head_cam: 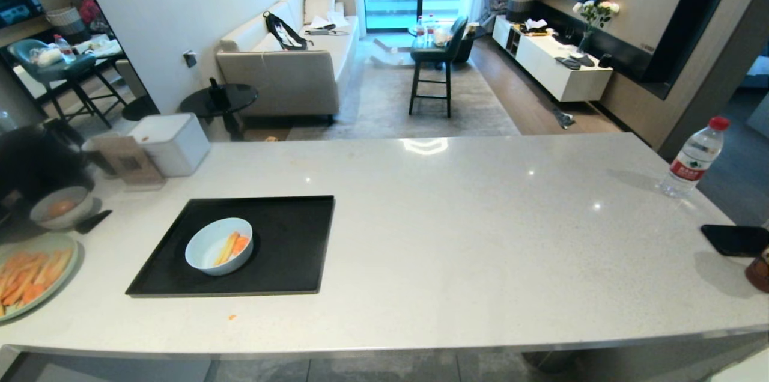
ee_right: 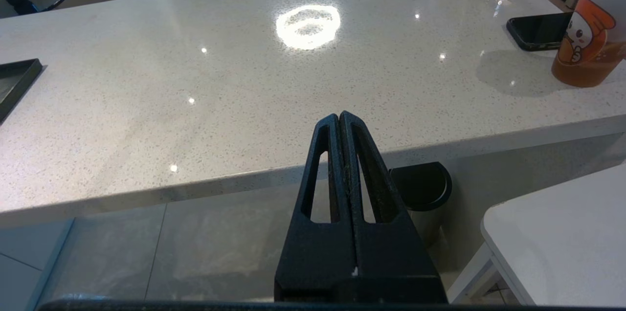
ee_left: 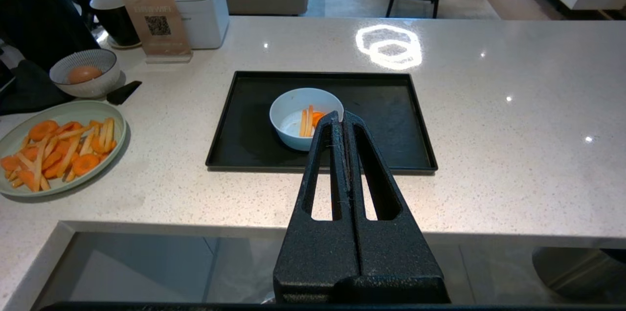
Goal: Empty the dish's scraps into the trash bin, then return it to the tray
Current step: Pick up the bowl with leftover food
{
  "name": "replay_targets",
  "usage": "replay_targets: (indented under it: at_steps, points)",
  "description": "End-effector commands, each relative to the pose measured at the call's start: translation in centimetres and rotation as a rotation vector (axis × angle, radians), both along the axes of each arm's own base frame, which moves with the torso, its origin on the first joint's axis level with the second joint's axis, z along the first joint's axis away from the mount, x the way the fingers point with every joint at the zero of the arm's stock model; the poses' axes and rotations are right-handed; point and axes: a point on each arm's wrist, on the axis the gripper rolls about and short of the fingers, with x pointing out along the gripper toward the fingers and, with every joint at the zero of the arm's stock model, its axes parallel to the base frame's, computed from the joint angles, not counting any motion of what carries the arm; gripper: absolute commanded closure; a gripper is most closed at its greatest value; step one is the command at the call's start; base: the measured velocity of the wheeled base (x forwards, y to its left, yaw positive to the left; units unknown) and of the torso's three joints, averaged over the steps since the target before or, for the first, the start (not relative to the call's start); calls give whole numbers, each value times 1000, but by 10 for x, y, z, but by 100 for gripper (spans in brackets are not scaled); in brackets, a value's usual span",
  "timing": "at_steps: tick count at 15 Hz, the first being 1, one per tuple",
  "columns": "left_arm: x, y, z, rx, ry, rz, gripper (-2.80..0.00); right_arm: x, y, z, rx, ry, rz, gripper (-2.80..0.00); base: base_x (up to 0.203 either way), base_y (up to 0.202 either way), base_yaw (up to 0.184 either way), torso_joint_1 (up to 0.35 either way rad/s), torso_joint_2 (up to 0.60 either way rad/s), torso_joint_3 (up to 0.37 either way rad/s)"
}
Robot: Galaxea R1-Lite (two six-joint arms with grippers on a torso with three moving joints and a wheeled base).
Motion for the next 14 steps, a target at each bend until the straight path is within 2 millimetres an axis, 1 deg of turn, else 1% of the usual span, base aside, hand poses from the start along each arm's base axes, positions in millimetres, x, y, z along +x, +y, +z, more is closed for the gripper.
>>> replay_targets:
  at_steps: [1, 2, 4, 5, 7, 9, 11, 14]
  points:
    - [31, 0, 26, 1, 114, 0, 0, 0, 0, 0, 1, -1, 0, 0, 0, 0, 0, 0, 0, 0]
    - [42, 0, 37, 2, 138, 1, 0, 0, 0, 0, 1, -1, 0, 0, 0, 0, 0, 0, 0, 0]
    - [70, 0, 54, 2, 207, 5, 0, 0, 0, 0, 1, -1, 0, 0, 0, 0, 0, 0, 0, 0]
    - [88, 0, 61, 3, 249, 6, 0, 0, 0, 0, 1, -1, 0, 0, 0, 0, 0, 0, 0, 0]
    - [126, 0, 67, 10, 342, 8, 0, 0, 0, 0, 1, -1, 0, 0, 0, 0, 0, 0, 0, 0]
    - [162, 1, 65, 21, 434, 24, 0, 0, 0, 0, 1, -1, 0, 0, 0, 0, 0, 0, 0, 0]
    - [194, 6, 56, 22, 522, 61, 0, 0, 0, 0, 1, -1, 0, 0, 0, 0, 0, 0, 0, 0]
    - [233, 25, 39, 31, 637, 133, 0, 0, 0, 0, 1, -1, 0, 0, 0, 0, 0, 0, 0, 0]
